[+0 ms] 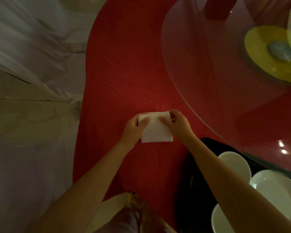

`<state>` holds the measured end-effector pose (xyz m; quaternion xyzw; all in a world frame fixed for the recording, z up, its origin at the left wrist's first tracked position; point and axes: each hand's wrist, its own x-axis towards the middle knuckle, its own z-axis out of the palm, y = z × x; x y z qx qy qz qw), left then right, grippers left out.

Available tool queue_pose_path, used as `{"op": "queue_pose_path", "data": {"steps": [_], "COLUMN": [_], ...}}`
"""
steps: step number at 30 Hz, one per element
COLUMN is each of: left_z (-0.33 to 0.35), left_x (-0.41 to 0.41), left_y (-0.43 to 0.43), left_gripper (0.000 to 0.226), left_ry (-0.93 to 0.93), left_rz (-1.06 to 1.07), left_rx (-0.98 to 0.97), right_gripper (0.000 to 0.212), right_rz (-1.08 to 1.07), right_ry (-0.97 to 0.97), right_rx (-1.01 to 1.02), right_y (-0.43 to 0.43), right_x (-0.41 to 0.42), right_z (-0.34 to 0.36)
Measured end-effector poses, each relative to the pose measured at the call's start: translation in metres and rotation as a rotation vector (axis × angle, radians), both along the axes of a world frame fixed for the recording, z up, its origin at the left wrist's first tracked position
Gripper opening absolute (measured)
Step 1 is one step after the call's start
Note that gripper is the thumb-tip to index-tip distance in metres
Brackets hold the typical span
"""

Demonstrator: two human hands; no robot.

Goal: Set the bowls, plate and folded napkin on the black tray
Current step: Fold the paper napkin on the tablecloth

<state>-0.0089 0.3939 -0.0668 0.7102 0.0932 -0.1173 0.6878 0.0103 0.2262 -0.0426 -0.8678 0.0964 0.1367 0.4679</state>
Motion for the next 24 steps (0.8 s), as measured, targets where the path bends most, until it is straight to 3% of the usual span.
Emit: {"op": "queue_pose_path", "data": {"steps": [6,14,19,24], "left_z": [-0.011,-0.024,-0.031,-0.03], "left_x": [0.013,0.026,0.027,0.035], "left_y": [-0.018,-0.037,-0.041,-0.037], "left_gripper": [0.016,0.028,0.027,0.024], "left_ry": [0.041,-0.185,-0.223,-0.267], "left_rz": [0.166,0.155,0.074,-0.041], "left_rx": [0.072,0.543,0.948,1.113], "right_gripper": [0.021,0.023,0.027,0.031], "right_rz": [-0.05,-0.274,-0.242,-0.191], "right_ry": [0.055,-0.03,-0.11,-0.215], "right_rx": [-0.047,-0.193,-0.471,-0.598], "right_y": [0.0,0.015,0.018,0.016], "right_x": [0.001,-0.003,-0.005,-0.002], "right_z": [-0.024,-0.04,-0.045,-0.048]}}
